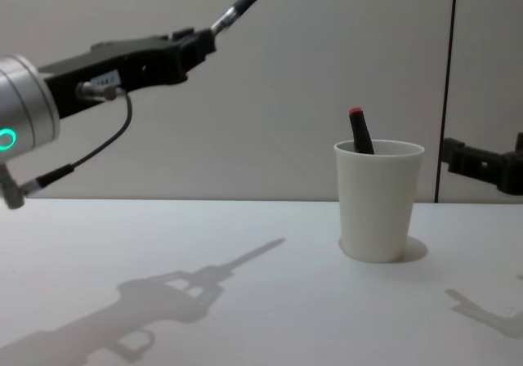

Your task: Place the pen into the pen holder.

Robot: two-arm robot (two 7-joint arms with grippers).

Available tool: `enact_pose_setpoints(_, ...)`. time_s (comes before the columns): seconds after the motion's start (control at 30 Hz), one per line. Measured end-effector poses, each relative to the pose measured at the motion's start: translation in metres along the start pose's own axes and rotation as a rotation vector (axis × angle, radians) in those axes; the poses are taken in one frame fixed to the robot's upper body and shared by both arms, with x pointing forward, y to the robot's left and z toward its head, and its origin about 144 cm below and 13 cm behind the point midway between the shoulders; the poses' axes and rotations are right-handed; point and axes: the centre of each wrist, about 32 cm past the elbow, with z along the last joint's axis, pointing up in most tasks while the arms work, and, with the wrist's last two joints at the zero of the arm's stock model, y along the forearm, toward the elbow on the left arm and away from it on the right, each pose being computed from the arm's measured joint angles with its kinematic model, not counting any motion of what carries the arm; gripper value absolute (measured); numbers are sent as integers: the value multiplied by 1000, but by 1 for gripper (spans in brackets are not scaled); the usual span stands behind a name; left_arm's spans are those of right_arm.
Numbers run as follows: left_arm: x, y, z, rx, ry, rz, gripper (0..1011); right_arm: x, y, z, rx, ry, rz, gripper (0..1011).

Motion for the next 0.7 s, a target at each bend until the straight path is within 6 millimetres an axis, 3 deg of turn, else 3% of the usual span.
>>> enact_pose_setpoints(0.7, -2, -11, -17, -116, -42, -181, 185, 12, 7, 33, 17, 222, 244, 1001)
